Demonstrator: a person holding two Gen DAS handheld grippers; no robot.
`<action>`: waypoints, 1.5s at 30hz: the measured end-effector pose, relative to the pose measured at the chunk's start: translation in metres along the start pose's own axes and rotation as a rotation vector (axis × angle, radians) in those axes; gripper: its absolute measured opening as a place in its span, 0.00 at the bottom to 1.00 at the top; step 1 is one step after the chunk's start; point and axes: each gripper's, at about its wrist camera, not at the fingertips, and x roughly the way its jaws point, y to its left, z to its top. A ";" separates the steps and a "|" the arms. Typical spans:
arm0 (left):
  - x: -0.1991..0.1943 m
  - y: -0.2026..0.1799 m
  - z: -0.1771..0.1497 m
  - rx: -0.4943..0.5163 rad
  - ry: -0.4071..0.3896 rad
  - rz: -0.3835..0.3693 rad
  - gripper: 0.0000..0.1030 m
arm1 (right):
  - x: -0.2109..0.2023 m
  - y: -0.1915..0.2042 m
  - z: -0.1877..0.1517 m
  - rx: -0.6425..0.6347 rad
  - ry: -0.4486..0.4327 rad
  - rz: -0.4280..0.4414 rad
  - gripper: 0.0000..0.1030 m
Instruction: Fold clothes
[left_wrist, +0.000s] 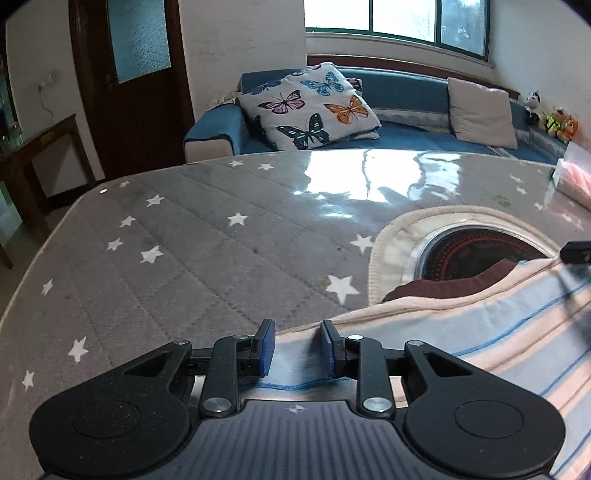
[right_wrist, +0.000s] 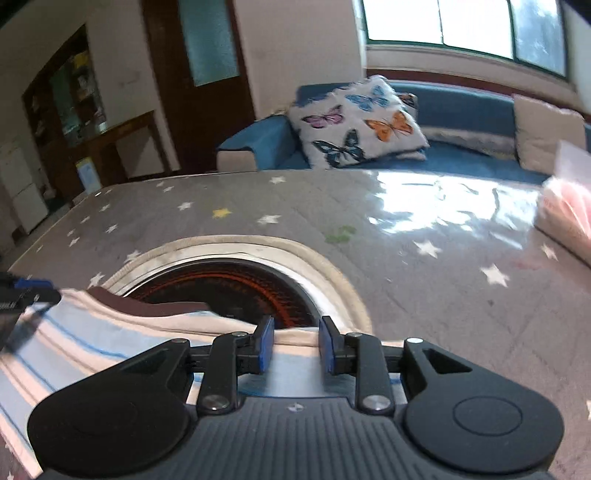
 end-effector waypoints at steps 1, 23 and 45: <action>-0.003 -0.003 0.000 0.007 -0.009 -0.009 0.28 | -0.001 0.004 0.002 -0.016 0.004 0.008 0.26; 0.012 -0.044 0.005 0.045 0.017 -0.097 0.50 | 0.029 0.085 0.000 -0.204 0.059 0.130 0.56; 0.004 -0.049 0.001 0.058 0.009 -0.029 0.68 | 0.012 0.138 -0.038 -0.382 0.060 0.139 0.84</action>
